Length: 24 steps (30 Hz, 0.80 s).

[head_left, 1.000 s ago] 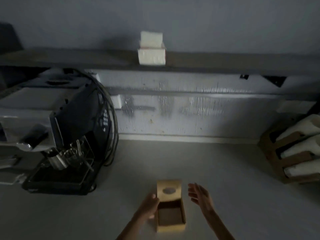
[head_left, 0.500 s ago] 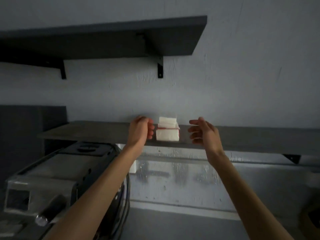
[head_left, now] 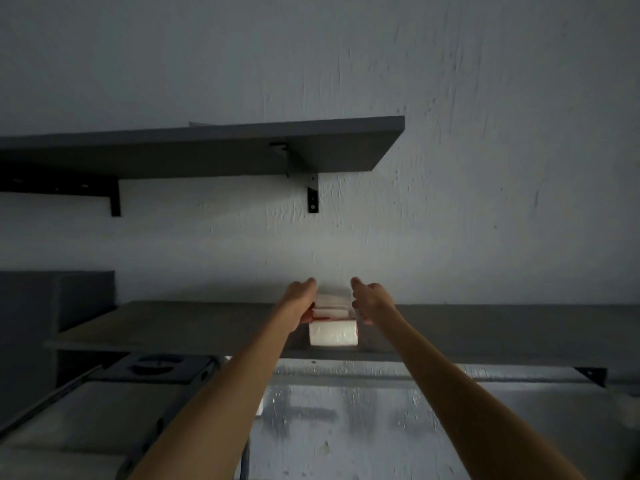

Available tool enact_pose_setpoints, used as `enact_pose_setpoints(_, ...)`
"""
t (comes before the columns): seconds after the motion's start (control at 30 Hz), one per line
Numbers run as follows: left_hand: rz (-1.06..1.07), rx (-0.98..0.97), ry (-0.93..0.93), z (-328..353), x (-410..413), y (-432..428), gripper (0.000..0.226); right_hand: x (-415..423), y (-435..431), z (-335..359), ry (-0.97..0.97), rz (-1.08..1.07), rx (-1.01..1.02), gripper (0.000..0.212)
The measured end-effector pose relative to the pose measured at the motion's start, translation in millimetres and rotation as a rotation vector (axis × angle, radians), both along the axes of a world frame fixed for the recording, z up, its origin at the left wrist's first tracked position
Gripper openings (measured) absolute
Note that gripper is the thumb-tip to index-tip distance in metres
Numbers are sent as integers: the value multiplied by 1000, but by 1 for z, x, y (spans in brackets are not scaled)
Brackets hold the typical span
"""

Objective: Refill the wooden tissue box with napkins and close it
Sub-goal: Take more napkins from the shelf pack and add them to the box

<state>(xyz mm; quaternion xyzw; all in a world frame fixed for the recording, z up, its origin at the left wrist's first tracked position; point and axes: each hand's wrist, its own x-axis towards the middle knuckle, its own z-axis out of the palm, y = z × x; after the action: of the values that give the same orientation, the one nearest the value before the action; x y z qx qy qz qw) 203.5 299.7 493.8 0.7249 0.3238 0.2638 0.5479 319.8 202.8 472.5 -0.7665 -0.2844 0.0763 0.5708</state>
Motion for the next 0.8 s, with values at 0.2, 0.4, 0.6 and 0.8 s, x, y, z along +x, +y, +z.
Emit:
enact_pose_setpoints(0.2, -37, 39, 192, 11, 6, 2, 28, -15, 9, 3, -86, -55, -174, 49)
enact_pose_setpoints(0.4, 3, -90, 259, 20, 8, 7, 27, -19, 16, 8, -124, -106, -237, 29)
enact_pose_setpoints(0.6, -69, -325, 180, 24, -2, 12, 29, -16, 12, 15, -39, -81, -154, 31)
enact_pose_setpoints(0.8, -174, -509, -42, 33, -9, 12, 30, -19, 7, 28, -71, -97, -87, 32)
